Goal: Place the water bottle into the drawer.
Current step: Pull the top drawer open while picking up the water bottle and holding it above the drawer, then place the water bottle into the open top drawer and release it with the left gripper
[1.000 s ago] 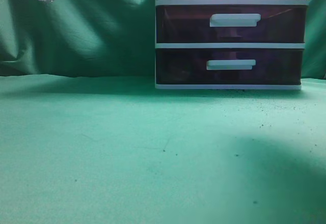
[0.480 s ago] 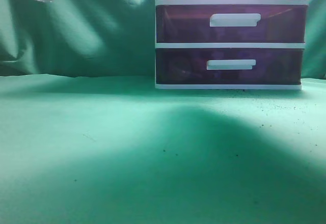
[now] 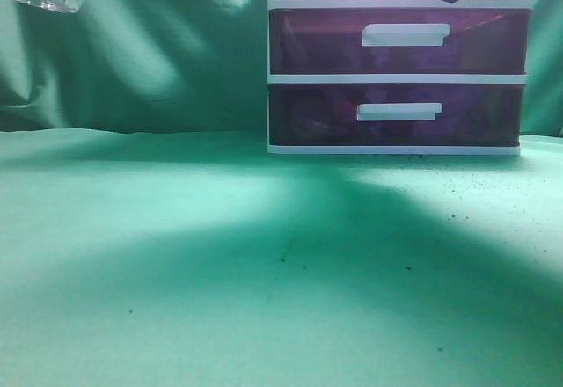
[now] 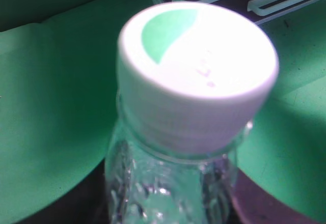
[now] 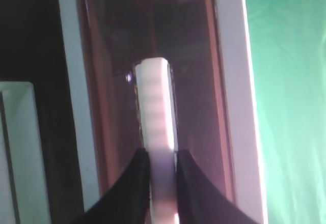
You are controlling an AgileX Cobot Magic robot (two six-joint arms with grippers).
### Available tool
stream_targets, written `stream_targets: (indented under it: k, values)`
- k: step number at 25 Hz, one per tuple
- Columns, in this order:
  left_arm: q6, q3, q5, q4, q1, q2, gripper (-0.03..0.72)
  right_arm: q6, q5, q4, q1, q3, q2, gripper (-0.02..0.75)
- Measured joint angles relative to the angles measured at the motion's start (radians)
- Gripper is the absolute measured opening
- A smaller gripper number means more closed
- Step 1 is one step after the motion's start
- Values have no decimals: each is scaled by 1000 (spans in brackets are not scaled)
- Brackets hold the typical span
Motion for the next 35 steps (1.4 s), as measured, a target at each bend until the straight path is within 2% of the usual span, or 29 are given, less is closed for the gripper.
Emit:
stream_targets:
  k: [7,15,23,29,30,31,35]
  values:
    - [0,0,0,0,0,0,274,-11,41,-8,0,30,-41,123]
    - [0,0,2,-1,0,0,274,-13,55,-4,31,269,-246,123]
    - [0,-3,-1,-34,0,0,274,-9,-9,1,44,468,-390,123]
    - [10,-119,-2,-48,-37,0,274,-25,-45,3,44,547,-430,123]
    - [21,-150,-9,-48,-48,0,274,-27,-53,5,44,555,-431,83]
    - [36,-179,-22,-48,-58,0,274,-29,-62,7,44,561,-431,102]
    - [65,-294,-119,-48,-96,29,274,-37,-74,8,44,571,-434,102]
